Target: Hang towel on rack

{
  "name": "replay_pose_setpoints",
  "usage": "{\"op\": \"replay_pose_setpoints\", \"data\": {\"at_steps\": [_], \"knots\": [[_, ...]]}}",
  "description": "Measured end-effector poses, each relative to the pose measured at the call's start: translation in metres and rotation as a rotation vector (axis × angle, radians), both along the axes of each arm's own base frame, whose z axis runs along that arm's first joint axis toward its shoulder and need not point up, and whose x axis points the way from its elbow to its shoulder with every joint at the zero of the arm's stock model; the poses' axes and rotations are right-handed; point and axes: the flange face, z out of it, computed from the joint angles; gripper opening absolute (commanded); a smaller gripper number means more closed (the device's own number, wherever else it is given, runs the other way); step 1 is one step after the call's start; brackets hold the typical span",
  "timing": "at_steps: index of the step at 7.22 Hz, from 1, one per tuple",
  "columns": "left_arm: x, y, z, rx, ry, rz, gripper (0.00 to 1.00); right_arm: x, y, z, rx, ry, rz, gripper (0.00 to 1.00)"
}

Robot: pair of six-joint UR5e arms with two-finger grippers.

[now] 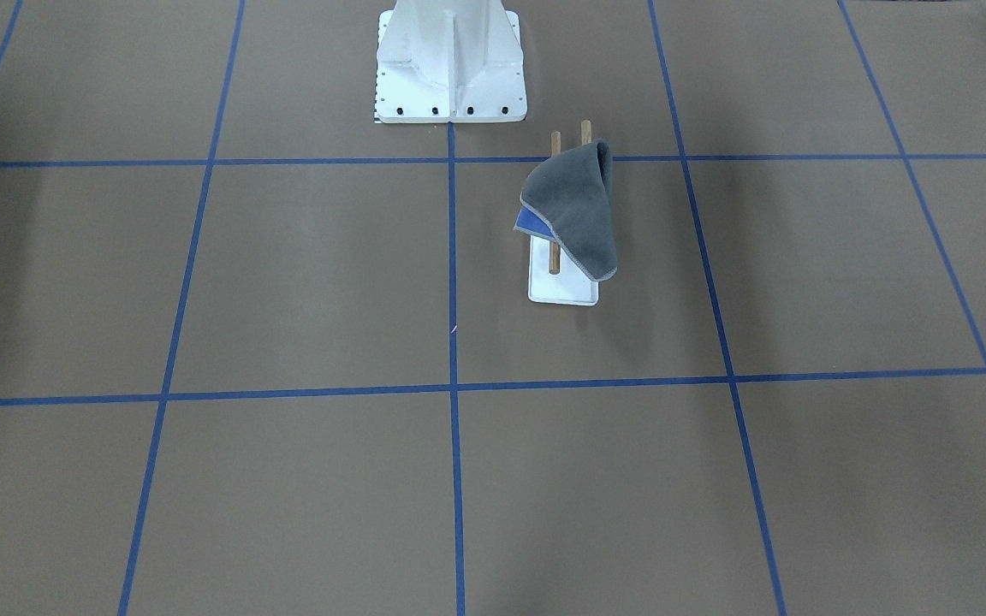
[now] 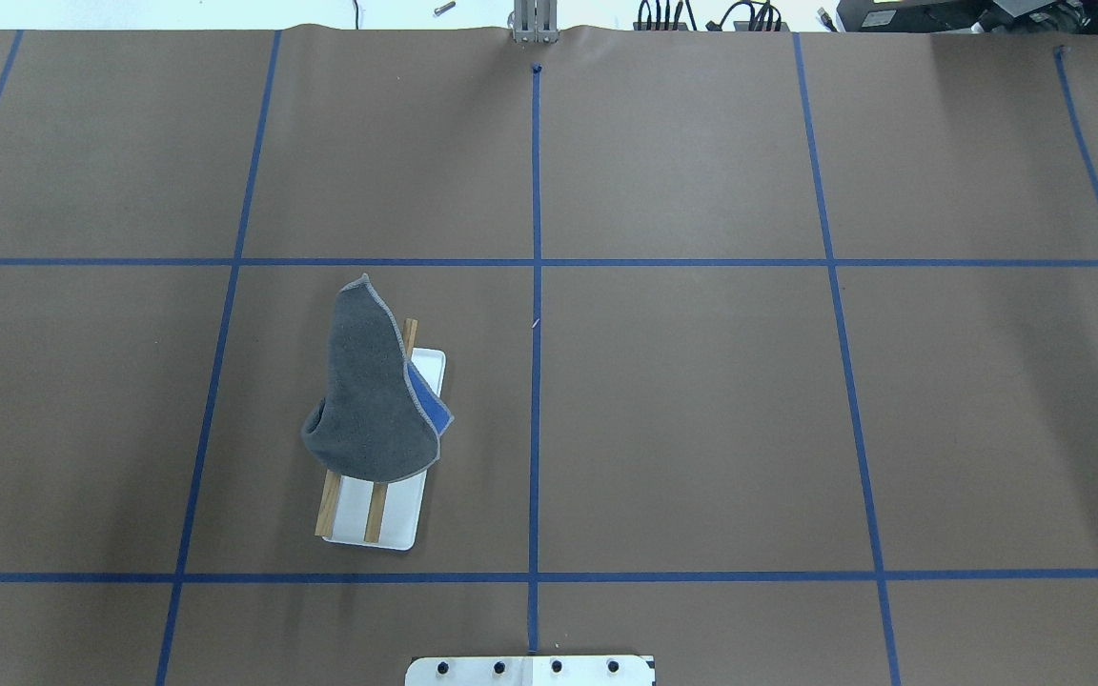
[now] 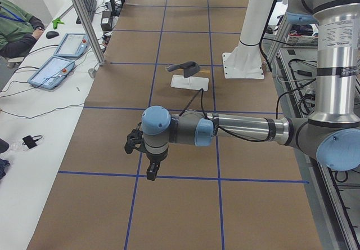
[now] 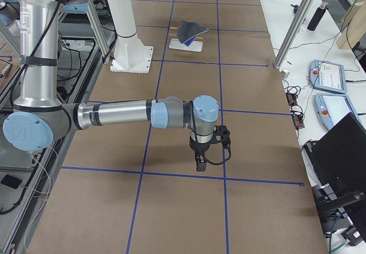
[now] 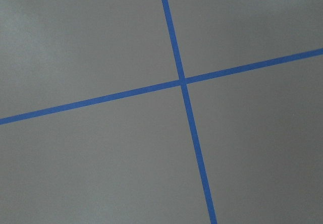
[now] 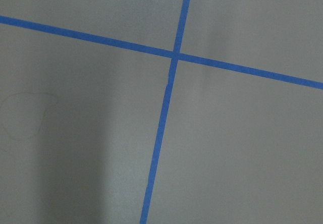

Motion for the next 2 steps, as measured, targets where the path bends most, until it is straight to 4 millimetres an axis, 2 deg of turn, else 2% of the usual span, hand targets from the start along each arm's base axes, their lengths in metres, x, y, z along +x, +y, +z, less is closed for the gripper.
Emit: {"op": "replay_pose_setpoints", "data": {"at_steps": [2], "knots": [[0.0000,0.0006,0.0012,-0.003,-0.001,0.000,0.98,-0.0001,0.0003,-0.0037,0.011,-0.002,-0.005,1.00]]}}
